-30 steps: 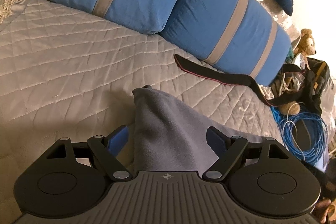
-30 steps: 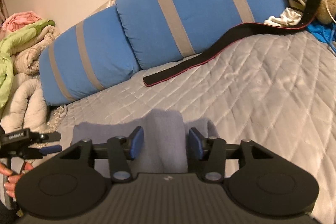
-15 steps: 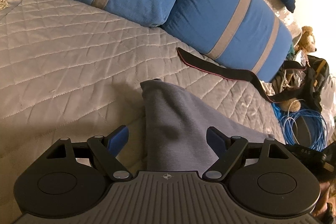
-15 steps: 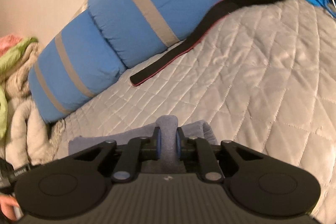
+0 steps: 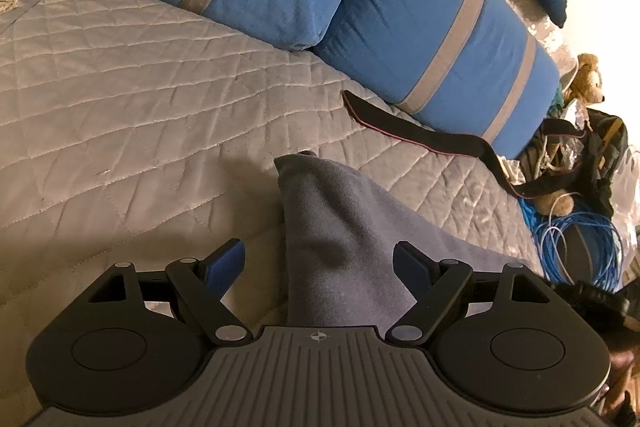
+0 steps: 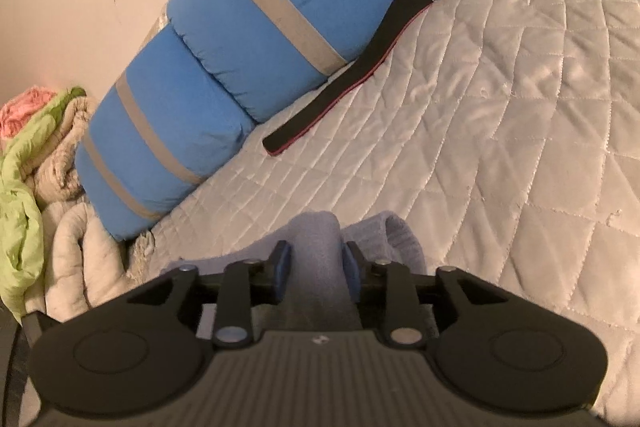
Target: Fold clothes
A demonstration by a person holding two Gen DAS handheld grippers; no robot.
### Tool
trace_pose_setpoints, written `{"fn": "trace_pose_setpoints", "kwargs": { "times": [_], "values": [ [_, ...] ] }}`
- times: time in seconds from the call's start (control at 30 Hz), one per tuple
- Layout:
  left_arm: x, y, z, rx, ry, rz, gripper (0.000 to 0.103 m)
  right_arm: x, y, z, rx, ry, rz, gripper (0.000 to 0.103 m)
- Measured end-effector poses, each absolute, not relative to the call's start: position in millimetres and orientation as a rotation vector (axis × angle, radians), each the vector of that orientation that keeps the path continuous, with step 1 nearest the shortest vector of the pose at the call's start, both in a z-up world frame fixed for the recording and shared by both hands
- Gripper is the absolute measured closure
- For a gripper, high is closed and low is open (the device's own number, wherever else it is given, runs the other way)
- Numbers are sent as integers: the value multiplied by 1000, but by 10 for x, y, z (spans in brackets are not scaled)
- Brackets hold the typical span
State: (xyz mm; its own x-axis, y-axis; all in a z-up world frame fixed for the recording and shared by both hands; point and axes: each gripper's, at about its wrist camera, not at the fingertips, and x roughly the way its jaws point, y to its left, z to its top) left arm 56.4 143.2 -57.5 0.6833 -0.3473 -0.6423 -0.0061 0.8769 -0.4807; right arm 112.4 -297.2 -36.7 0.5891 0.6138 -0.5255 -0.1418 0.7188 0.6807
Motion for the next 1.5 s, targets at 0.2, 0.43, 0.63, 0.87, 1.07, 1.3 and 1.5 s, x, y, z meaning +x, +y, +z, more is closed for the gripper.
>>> {"fn": "trace_pose_setpoints", "kwargs": {
  "times": [0.2,0.43,0.63,0.87,1.07,1.3,1.5],
  "values": [
    [554,1433,-564,-481,796,-204,22,969,-2972,-348,586,816,463,88],
    [528,1448,-533,-491,788,-210,22,947,-3045,-318,622,875,421,43],
    [491,1456,-498,-497,778,-222,22,720,-3054,-209,547,1008,443,39],
    [472,1472,-493,-500,778,-225,22,523,-2998,-183,420,1079,441,41],
    [471,1478,-511,-492,791,-220,22,382,-2940,-147,301,1100,439,93],
    [453,1494,-510,-490,792,-218,22,372,-2808,-31,171,1065,394,56],
    [448,1509,-475,-499,761,-199,22,201,-2732,217,60,835,356,34]
  ]
}}
